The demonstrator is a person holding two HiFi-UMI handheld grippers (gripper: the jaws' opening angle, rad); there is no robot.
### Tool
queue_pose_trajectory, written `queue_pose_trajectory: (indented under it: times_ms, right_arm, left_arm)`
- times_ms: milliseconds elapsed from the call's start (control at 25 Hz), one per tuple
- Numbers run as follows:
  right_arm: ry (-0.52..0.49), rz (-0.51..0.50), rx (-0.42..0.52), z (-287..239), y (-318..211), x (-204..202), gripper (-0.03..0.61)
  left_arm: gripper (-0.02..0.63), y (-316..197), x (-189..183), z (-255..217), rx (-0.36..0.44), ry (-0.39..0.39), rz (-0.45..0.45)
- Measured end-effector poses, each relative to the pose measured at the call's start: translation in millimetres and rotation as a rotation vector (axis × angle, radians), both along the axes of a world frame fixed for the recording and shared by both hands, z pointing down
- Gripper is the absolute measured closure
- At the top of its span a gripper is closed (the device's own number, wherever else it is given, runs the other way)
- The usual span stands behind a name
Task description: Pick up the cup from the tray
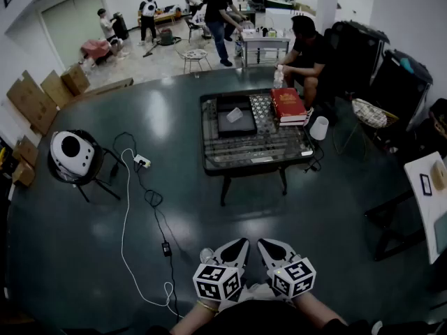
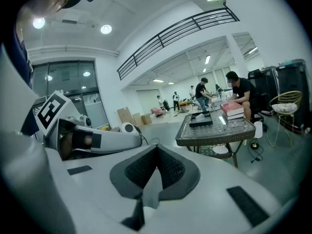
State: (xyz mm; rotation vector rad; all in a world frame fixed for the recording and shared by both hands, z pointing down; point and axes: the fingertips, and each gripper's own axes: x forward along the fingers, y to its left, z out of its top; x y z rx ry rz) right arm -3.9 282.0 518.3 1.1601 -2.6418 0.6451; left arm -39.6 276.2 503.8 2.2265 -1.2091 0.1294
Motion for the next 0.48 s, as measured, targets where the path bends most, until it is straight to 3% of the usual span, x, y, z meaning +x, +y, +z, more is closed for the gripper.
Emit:
queue_pose_trajectory:
  times_ms: [280,480]
  right_arm:
    - [-0.046,-0.012,0.071,-46.6,30.4,-3.2,0.568]
    - [-0.047,0.018,0.082,-49.8,45.7,2.5,0.568]
  left_arm:
    - [0.589,49.3,-2.8,-15.7,-0.012,-0.054,-0.010]
    - [0.591,58.8,7.2,-20.2,0.013,-0.082,0.030]
